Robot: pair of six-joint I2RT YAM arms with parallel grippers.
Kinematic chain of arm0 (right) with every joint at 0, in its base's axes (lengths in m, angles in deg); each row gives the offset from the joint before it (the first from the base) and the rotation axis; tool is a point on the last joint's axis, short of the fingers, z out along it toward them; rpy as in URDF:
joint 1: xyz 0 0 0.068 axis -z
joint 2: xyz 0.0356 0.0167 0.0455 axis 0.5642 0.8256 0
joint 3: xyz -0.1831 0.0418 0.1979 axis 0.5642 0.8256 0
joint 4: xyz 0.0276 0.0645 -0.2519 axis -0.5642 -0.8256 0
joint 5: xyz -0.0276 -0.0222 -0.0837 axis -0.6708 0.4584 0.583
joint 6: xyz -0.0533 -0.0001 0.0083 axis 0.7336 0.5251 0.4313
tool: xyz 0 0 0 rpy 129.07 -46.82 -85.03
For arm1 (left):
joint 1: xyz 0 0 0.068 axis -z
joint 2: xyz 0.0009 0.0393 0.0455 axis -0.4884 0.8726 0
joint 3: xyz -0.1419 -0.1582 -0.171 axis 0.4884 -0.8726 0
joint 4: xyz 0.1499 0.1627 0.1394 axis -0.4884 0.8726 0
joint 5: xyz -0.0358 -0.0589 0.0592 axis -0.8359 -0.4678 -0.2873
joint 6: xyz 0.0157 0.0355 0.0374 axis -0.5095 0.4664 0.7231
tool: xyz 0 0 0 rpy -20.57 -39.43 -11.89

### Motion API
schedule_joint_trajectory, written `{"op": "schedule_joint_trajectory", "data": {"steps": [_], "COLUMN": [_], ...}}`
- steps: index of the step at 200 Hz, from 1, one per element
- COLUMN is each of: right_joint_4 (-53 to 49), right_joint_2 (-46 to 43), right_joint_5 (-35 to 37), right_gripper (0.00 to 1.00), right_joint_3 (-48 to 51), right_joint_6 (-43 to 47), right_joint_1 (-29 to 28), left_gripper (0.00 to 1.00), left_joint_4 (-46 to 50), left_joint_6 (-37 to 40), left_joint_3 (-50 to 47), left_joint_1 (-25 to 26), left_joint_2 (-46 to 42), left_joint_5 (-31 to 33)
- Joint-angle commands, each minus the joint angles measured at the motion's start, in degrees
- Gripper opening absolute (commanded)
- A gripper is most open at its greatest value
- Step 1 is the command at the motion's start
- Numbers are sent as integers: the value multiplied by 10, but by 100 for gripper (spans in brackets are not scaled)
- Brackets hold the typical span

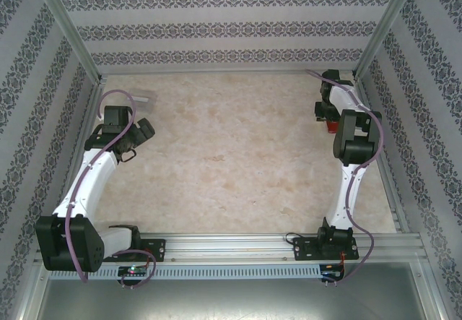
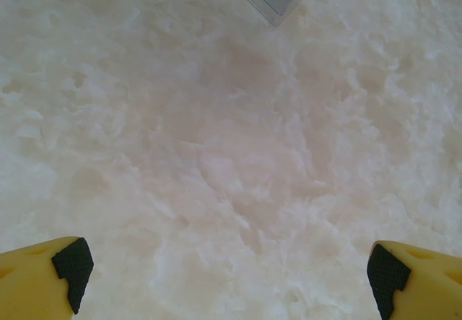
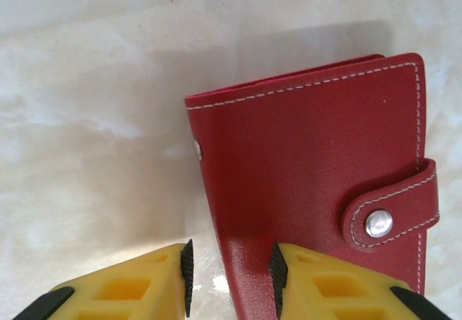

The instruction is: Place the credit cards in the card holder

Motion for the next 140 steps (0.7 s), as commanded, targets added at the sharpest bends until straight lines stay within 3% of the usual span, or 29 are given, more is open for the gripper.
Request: {"op": "schedule_joint_trajectory", "data": {"steps": [1, 54, 91, 140], "right_joint_4": [-40, -16, -7, 69], "right_joint_2": [23, 4, -31, -161], "right_joint_5": [23, -59, -76, -159], "right_gripper": [30, 0, 0, 0], "right_joint_3": [-24, 9, 43, 194], "right_joint_6": [0, -16, -17, -55], "right_joint_1": [-1, 24, 3, -53], "left_gripper": [99, 99, 99, 99], "left_joint_4": [23, 31, 22, 10], "left_joint_6": [16, 19, 19, 17], "left_joint_3": [17, 13, 9, 21], "left_joint_1": [-5, -5, -5, -6], "left_joint_2": [-9, -9, -8, 25], "left_joint_5": [1, 4, -2, -23]}}
